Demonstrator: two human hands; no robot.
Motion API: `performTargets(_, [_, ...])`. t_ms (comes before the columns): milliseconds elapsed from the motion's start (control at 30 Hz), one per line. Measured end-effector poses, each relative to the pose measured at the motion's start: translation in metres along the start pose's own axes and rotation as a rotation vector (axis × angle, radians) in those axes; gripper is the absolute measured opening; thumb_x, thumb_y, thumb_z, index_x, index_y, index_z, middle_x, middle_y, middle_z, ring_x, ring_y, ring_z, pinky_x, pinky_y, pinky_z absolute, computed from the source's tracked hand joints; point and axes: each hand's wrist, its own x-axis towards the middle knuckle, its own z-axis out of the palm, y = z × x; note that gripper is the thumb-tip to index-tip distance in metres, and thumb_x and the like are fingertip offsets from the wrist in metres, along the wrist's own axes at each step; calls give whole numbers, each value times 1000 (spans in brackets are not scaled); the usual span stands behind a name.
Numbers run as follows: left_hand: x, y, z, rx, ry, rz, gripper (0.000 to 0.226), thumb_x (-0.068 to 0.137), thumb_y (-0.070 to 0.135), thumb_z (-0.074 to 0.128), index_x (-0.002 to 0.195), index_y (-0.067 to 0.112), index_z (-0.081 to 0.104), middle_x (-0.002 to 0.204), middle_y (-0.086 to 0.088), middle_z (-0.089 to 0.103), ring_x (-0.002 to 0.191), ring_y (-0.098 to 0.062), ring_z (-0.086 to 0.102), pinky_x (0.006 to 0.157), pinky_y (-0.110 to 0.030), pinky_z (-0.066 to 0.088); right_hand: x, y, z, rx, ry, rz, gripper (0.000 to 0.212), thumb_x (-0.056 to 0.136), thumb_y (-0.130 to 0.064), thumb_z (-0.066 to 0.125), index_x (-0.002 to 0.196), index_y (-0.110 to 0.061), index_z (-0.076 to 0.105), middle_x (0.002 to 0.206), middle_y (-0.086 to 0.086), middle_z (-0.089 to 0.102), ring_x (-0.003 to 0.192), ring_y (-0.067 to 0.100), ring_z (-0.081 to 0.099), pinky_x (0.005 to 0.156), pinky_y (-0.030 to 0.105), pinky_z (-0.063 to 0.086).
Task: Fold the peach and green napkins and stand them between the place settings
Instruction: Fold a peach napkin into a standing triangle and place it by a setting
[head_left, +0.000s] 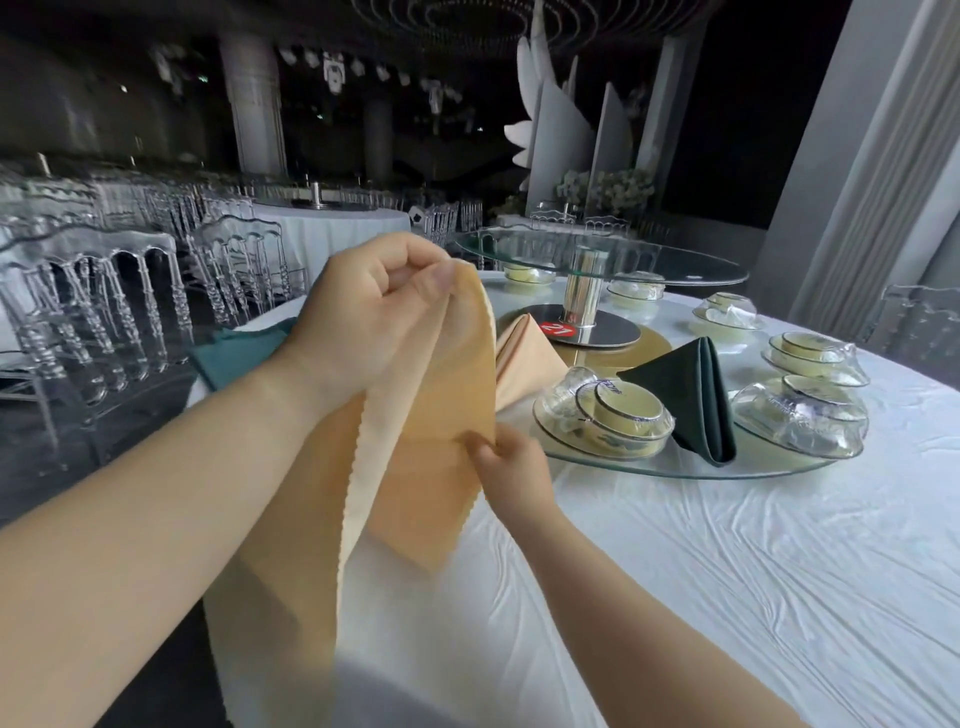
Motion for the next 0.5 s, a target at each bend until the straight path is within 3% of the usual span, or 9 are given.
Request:
performTargets(67, [5,4,-5,-94,44,-67,9,83,24,55,75,25,57,59,23,63,63,8,56,66,-10,42,0,12,-16,-1,61,35,39,84,-5,48,49,-14,32,41,-6,32,49,9,26,48,25,20])
performTargets(200, [6,9,-8,-151,101,-173,19,91,19,51,74,25,59,60,19,64,67,-1,56,71,-21,45,-4,15,-53,149,182,105,20,85,-2,47,69,10,47,66,9,35,66,18,29,58,27,22])
performTargets(333, [2,24,-15,-211,206,-304,24,96,17,45,76,24,57,53,17,63,54,4,58,58,-15,47,-20,-15,-104,182,246,40,27,87,-4,46,60,-9,46,62,-1,42,64,18,36,61,26,29])
performTargets(400, [-1,32,-17,-266,247,-385,25,97,17,43,76,21,56,49,14,61,45,3,56,46,-11,46,-39,-39,-132,167,227,-12,33,89,-6,48,59,-19,49,54,-8,48,57,10,42,53,19,34])
performTargets(500, [-3,50,-17,-342,282,-440,26,98,17,42,75,19,56,55,5,60,42,-2,54,39,-12,44,-79,-82,-168,201,84,-66,34,90,-8,48,57,-18,49,41,-11,46,41,3,42,39,13,33])
